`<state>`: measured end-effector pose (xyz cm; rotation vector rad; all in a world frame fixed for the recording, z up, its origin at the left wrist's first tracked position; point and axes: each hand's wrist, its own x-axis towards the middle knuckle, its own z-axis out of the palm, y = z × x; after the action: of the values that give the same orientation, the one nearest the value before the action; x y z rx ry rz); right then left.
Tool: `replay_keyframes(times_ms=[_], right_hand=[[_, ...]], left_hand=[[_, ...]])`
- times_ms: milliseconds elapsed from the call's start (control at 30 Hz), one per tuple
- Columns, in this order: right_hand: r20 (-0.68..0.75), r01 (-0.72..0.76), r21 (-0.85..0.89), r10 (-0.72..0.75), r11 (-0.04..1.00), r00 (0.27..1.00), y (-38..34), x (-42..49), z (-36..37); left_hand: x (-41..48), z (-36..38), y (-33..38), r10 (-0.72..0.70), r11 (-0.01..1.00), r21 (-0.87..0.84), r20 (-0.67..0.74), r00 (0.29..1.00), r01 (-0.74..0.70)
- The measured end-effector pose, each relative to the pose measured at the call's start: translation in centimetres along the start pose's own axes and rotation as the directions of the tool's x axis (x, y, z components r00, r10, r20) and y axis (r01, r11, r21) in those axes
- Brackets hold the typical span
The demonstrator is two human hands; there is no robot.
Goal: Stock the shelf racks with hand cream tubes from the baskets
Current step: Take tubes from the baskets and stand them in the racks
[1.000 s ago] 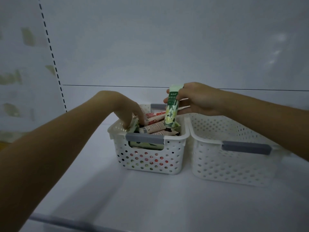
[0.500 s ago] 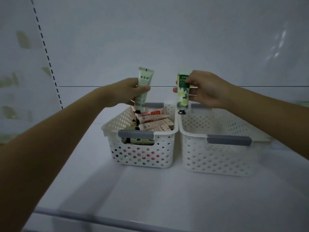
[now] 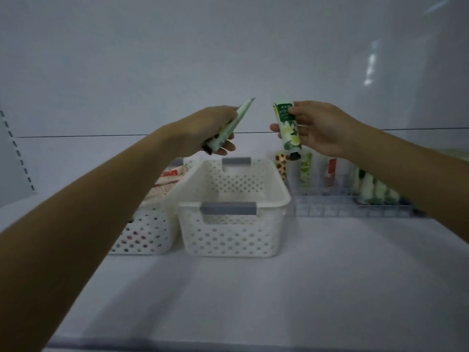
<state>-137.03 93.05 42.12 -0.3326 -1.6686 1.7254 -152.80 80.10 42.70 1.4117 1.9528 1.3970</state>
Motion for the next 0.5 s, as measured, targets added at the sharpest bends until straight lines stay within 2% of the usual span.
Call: replay_keyframes(times_ms=[133,300,400,500], right_hand=[[-0.105,0.031,-0.144,-0.046,0.989,0.993,-1.3,-1.2,-5.7],[-0.208,0.035,-0.353,-0.115,0.935,0.971,-1.9,-3.0,-12.5],[-0.243,0.034,-0.392,-0.139,0.919,0.960,-1.4,-4.3,-16.0],[-0.243,0.055,-0.394,-0.162,0.917,0.956,-0.5,-5.2,-18.0]], left_hand=[[1.7,5.8,2.9,0.044,0.999,0.028,0.021,0.999,-0.045],[3.1,13.1,6.4,-0.030,0.999,0.034,0.067,0.997,0.028],[3.5,17.5,7.8,-0.080,0.996,-0.036,0.066,0.995,0.082],[3.8,21.3,8.1,-0.099,0.991,-0.089,0.002,0.995,0.098]])
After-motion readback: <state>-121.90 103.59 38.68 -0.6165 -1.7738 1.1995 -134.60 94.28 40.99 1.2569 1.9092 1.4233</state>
